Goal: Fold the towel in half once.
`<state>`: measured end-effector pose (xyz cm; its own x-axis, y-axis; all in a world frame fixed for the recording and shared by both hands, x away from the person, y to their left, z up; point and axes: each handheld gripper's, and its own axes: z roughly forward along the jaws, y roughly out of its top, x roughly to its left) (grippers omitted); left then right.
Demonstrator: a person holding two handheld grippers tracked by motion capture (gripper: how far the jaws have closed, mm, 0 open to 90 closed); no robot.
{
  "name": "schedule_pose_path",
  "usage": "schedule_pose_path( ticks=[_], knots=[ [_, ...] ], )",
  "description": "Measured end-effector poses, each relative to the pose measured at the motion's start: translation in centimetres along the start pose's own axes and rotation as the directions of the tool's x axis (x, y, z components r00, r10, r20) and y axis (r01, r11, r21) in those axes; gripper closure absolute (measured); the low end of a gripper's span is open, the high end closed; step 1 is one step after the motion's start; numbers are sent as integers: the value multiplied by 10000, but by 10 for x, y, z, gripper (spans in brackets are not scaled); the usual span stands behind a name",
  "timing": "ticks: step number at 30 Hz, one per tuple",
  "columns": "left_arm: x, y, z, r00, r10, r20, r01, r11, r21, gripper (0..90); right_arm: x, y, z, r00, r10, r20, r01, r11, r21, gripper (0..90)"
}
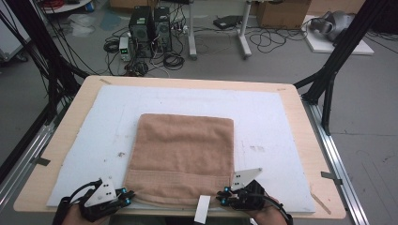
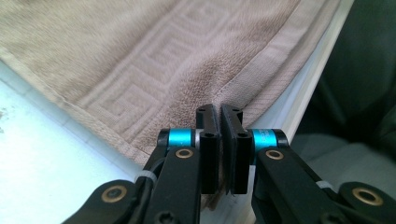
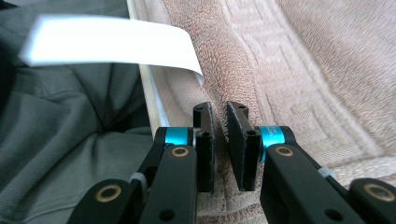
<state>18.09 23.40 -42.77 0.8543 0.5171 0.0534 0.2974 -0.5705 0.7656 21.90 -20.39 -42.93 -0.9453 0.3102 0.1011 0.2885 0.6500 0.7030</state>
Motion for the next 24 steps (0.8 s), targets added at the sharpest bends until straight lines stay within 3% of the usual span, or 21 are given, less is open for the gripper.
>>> schedule_pose_path(
  ticks=[5, 9, 15, 16, 18, 20, 24],
  knots=[
    [-7, 2, -9, 9998, 175, 133, -175, 9998, -27, 859, 4, 7, -11, 9997, -227, -49, 226, 9997, -97, 819],
    [-16, 0, -19, 9993, 55, 366, -47, 9997, -226, 859, 12, 7, -17, 9991, -338, -252, 336, 9994, -116, 819],
    [-28, -5, -25, 9980, 249, 573, -242, 9996, -137, 859, 23, 1, -19, 9979, -207, -616, 203, 9998, -76, 813],
    [-28, -7, -24, 9978, 230, 624, -225, 9997, -97, 858, 24, 0, -18, 9981, -242, -561, 242, 9997, -9, 799],
    [-25, -10, -23, 9974, 15, 716, -8, 9999, -105, 827, 24, -1, -16, 9980, -15, -627, 8, 10000, -99, 671],
    [-22, -10, -25, 9964, -175, 835, 186, 9998, -120, 689, 21, 0, -19, 9962, 160, -858, -190, 9992, -345, 618],
    [-10, 0, -30, 9980, -292, 559, 320, 9983, -486, 620, 9, 7, -31, 9989, 385, -283, -408, 9955, -854, 529]
  ],
)
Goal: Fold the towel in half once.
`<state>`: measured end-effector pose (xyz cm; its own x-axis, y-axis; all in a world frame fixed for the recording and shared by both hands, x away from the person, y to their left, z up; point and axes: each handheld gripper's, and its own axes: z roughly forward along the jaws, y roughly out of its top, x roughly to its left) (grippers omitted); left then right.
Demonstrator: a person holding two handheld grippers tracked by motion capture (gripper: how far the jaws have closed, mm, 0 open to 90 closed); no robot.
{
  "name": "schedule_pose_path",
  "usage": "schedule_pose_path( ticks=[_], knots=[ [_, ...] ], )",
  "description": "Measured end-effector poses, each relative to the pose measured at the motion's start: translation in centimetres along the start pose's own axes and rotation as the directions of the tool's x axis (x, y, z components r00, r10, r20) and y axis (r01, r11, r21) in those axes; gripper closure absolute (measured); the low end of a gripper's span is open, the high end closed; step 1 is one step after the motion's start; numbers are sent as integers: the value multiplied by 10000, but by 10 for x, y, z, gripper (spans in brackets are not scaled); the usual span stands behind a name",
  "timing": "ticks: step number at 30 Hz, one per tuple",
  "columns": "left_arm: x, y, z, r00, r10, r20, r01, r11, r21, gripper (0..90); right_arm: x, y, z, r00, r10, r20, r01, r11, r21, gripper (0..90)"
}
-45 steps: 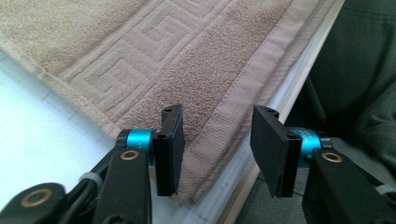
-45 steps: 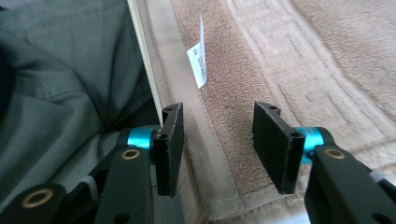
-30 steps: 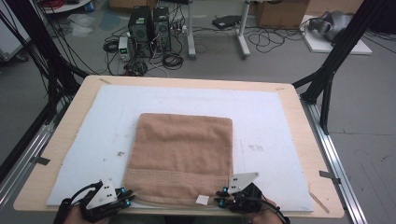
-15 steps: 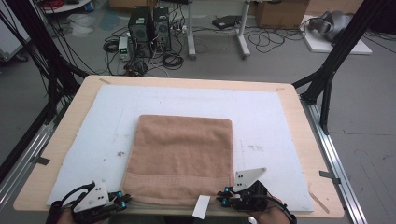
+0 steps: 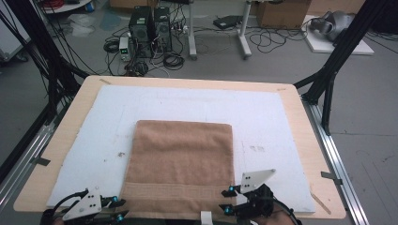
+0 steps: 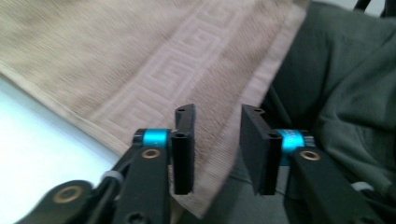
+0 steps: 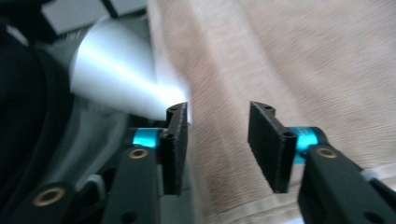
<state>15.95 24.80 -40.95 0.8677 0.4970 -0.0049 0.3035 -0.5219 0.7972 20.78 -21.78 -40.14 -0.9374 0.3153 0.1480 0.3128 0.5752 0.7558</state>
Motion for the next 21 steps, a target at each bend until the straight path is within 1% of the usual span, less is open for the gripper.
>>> schedule_pose_path(
  ticks=[2, 3, 4, 5, 6, 7, 9, 10, 12, 13, 14, 15, 16, 17, 18, 19, 20, 21],
  knots=[
    [12, 7, 2, 9997, -74, -230, 71, 9999, -147, 611, -11, 7, -3, 9989, 49, 475, -45, 10000, -86, 529],
    [22, 12, 5, 9987, -256, -450, 244, 9994, -264, 598, -18, 11, -4, 9972, 111, 733, -102, 9999, -133, 516],
    [29, 15, 7, 9977, -377, -560, 358, 9988, -347, 581, -28, 17, -5, 9943, 221, 1047, -203, 9996, -180, 514],
    [38, 19, 10, 9962, -558, -662, 528, 9975, -463, 575, -35, 21, -5, 9926, 245, 1190, -224, 9996, -191, 514],
    [50, 26, 14, 9935, -786, -820, 735, 9953, -635, 575, -44, 27, -6, 9893, 249, 1436, -218, 9995, -227, 512],
    [56, 30, 16, 9917, -857, -957, 792, 9944, -700, 575, -55, 34, -7, 9854, 324, 1670, -279, 9992, -293, 511],
    [74, 44, 22, 9879, -1031, -1163, 942, 9924, -795, 571, -70, 46, -9, 9807, 343, 1926, -279, 9990, -358, 502],
    [83, 51, 25, 9862, -1051, -1283, 952, 9922, -806, 567, -79, 52, -9, 9767, 360, 2114, -281, 9988, -403, 496],
    [98, 65, 30, 9832, -963, -1549, 834, 9926, -877, 566, -96, 63, -11, 9701, 413, 2390, -278, 9978, -596, 496],
    [105, 71, 33, 9806, -1042, -1660, 880, 9909, -1023, 565, -104, 68, -12, 9643, 468, 2607, -312, 9975, -638, 497],
    [114, 76, 36, 9783, -1143, -1727, 972, 9898, -1043, 565, -112, 72, -12, 9608, 582, 2709, -394, 9965, -742, 498],
    [123, 80, 39, 9752, -1231, -1837, 1045, 9887, -1076, 565, -120, 76, -13, 9567, 707, 2823, -495, 9955, -813, 498],
    [131, 84, 44, 9697, -1347, -2039, 1128, 9869, -1156, 565, -127, 80, -12, 9535, 769, 2915, -564, 9954, -780, 500],
    [140, 86, 48, 9659, -1410, -2171, 1185, 9864, -1138, 566, -135, 83, -11, 9495, 737, 3051, -517, 9955, -795, 500],
    [149, 89, 54, 9625, -1570, -2213, 1355, 9847, -1092, 571, -143, 86, -8, 9482, 778, 3081, -588, 9958, -706, 500],
    [159, 90, 59, 9591, -1889, -2110, 1684, 9794, -1114, 581, -149, 88, -5, 9462, 905, 3108, -758, 9954, -592, 500],
    [168, 90, 65, 9537, -2088, -2163, 1884, 9758, -1112, 587, -157, 89, -1, 9433, 909, 3194, -799, 9957, -471, 499],
    [176, 90, 71, 9456, -2272, -2328, 2056, 9720, -1134, 589, -164, 89, 4, 9407, 937, 3260, -850, 9955, -407, 499]
  ],
)
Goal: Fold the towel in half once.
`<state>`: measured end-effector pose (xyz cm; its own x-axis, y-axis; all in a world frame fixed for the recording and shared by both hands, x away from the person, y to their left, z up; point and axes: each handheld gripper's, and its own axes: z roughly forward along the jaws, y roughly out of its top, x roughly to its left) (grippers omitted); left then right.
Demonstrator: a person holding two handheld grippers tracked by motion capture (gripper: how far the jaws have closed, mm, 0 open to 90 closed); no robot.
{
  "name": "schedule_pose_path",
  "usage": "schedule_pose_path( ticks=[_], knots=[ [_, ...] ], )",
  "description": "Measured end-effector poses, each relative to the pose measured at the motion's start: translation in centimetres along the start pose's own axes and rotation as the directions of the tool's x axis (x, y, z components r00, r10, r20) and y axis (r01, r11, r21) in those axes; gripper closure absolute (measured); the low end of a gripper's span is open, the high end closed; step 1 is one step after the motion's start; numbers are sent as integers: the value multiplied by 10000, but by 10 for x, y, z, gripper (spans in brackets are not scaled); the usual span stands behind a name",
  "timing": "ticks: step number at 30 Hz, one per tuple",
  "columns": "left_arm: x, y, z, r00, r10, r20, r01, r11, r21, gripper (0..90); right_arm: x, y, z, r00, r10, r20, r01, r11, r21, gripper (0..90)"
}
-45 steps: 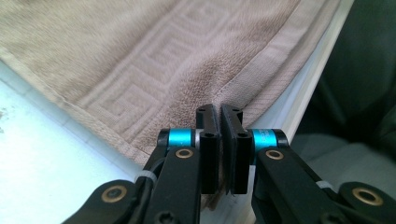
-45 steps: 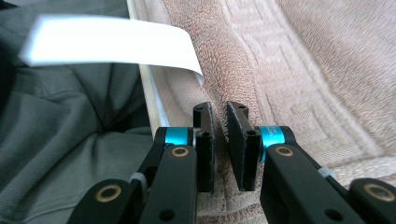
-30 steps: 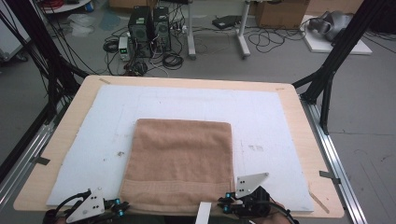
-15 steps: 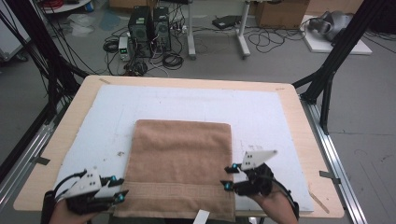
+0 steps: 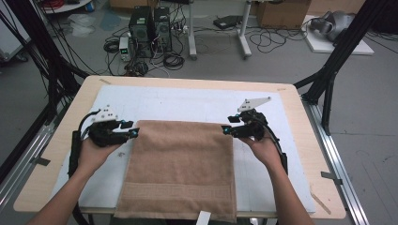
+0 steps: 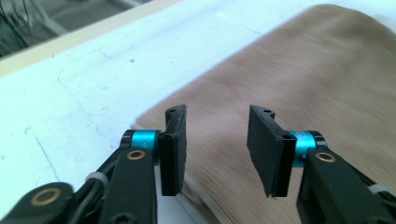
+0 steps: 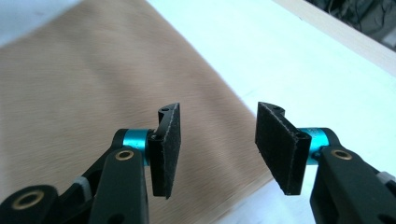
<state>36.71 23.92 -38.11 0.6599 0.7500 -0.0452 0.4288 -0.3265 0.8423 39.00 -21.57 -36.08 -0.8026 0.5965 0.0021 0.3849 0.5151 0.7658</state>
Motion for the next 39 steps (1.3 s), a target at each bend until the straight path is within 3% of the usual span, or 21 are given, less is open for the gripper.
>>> schedule_pose_path(
  ticks=[1, 5, 8, 11, 13, 15, 16, 17, 18, 19, 21, 24, 26, 27, 28, 29, 30, 31, 32, 36, 39],
  knots=[
    [5, -1, 7, 9998, -141, -132, 140, 9999, -85, 590, -4, -1, 6, 9999, 147, 52, -147, 9999, 27, 497],
    [21, -9, 33, 9985, -259, -475, 286, 9979, 589, 575, -18, -9, 30, 9990, 355, 283, -370, 9977, 561, 475],
    [28, -15, 46, 9966, -664, -491, 700, 9947, 751, 546, -24, -14, 42, 9983, 525, 250, -539, 9967, 611, 469],
    [30, -19, 56, 9911, -1177, -619, 1226, 9890, 823, 479, -32, -21, 54, 9962, 813, 302, -841, 9904, 1093, 465],
    [30, -22, 62, 9909, -1214, -588, 1277, 9847, 1190, 474, -35, -26, 61, 9932, 1147, 224, -1167, 9814, 1523, 471],
    [28, -25, 67, 9941, -1003, -422, 1065, 9763, 1884, 582, -35, -30, 68, 9922, 1240, 99, -1236, 9752, 1837, 526],
    [26, -25, 67, 9953, -917, -312, 959, 9781, 1845, 650, -34, -30, 71, 9922, 1249, -6, -1224, 9731, 1954, 608],
    [24, -23, 67, 9951, -960, -217, 984, 9779, 1847, 825, -31, -29, 71, 9915, 1300, -80, -1257, 9714, 2013, 756],
    [20, -22, 68, 9973, -628, -383, 689, 9797, 1881, 830, -30, -27, 71, 9910, 1235, -511, -1112, 9740, 1975, 833],
    [17, -20, 67, 9982, -320, -507, 411, 9811, 1891, 838, -27, -26, 72, 9939, 958, -544, -823, 9740, 2113, 848],
    [15, -16, 60, 9976, -176, -672, 270, 9895, 1418, 846, -25, -22, 69, 9944, 841, -642, -684, 9740, 2160, 857],
    [15, -2, 43, 9954, -276, -920, 267, 9996, -105, 851, -23, -10, 48, 9988, 441, -211, -411, 9911, 1263, 858],
    [12, 13, 33, 9901, -242, -1384, 98, 9946, -1032, 851, -24, 4, 29, 9992, 145, 378, -161, 9990, 424, 857],
    [10, 21, 29, 9852, -359, -1676, 67, 9851, -1716, 850, -24, 13, 20, 9957, 16, 924, -7, 10000, -96, 847],
    [10, 27, 26, 9794, -550, -1944, 117, 9760, -2173, 843, -23, 22, 11, 9891, 127, 1466, -20, 9973, -728, 795],
    [12, 32, 27, 9709, -712, -2285, 199, 9755, -2192, 799, -24, 29, 6, 9802, 311, 1956, -56, 9916, -1295, 623],
    [15, 35, 29, 9637, -950, -2495, 497, 9821, -1817, 673, -28, 33, 4, 9713, 690, 2276, -366, 9889, -1438, 520],
    [19, 34, 31, 9635, -1155, -2416, 814, 9858, -1466, 583, -33, 34, 4, 9739, 1097, 1988, -847, 9879, -1301, 509],
    [22, 30, 31, 9667, -1201, -2259, 959, 9887, -1150, 571, -36, 32, 4, 9760, 1249, 1786, -1045, 9873, -1197, 501],
    [21, 11, 31, 9775, -1043, -1836, 984, 9943, -407, 532, -30, 21, 12, 9890, 989, 1096, -978, 9951, -156, 462],
    [16, -3, 29, 9830, -961, -1564, 943, 9954, -192, 530, -19, 12, 16, 9935, 533, 1002, -536, 9986, 2, 472]
  ],
)
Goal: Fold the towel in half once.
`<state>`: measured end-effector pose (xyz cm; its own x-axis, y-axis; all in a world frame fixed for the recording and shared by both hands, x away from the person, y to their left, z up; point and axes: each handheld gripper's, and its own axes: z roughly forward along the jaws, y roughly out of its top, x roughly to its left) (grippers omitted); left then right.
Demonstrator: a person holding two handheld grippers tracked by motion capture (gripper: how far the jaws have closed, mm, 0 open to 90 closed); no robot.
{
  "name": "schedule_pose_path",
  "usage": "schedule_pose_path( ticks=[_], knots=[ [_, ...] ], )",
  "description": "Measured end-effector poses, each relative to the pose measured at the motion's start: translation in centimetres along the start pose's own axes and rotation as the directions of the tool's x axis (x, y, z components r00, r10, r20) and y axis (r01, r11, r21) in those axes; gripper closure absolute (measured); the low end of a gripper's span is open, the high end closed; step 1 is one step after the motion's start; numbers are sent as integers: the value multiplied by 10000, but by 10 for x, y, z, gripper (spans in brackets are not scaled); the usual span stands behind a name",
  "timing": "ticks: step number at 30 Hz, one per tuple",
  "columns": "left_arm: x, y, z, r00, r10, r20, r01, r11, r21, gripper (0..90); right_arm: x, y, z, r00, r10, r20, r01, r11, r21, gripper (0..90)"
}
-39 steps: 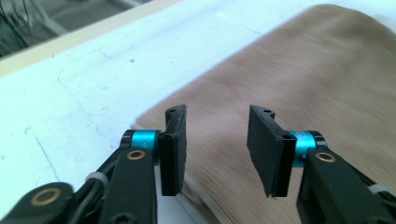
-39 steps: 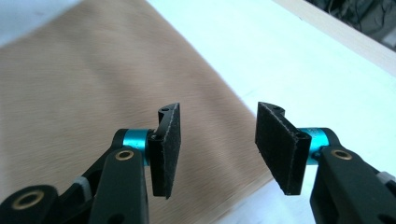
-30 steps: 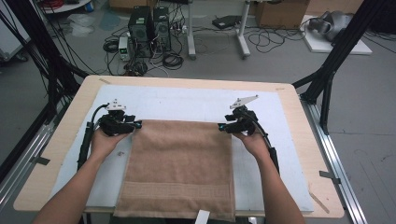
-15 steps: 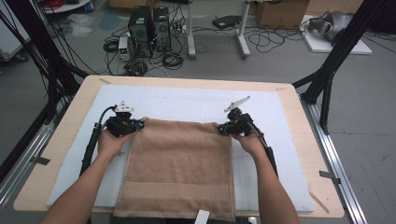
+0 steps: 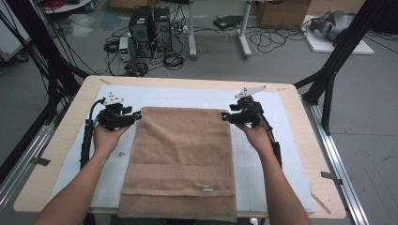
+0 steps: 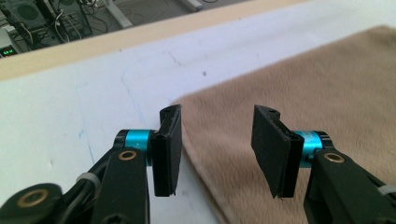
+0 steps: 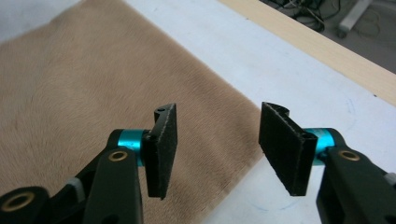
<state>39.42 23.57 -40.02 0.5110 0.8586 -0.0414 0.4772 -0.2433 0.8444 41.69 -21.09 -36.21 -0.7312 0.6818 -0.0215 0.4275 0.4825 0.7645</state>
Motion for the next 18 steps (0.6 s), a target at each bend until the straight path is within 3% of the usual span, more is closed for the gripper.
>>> schedule_pose_path(
  ticks=[4, 8, 11, 18],
  knots=[
    [-9, -14, -11, 9978, 304, 583, -304, 9995, -17, 526, 18, -13, -1, 9984, -326, -457, 337, 9992, 236, 464],
    [-24, -28, -31, 9897, 855, 1149, -845, 9963, -135, 520, 38, -25, -9, 9933, -795, -844, 819, 9963, 245, 460],
    [-30, -36, -43, 9859, 1015, 1328, -997, 9948, -200, 495, 52, -37, -17, 9896, -954, -1075, 979, 9950, 178, 457],
    [-53, -69, -74, 9743, 1375, 1787, -1349, 9905, -267, 484, 79, -66, -41, 9847, -789, -1552, 805, 9967, 37, 447]
  ],
)
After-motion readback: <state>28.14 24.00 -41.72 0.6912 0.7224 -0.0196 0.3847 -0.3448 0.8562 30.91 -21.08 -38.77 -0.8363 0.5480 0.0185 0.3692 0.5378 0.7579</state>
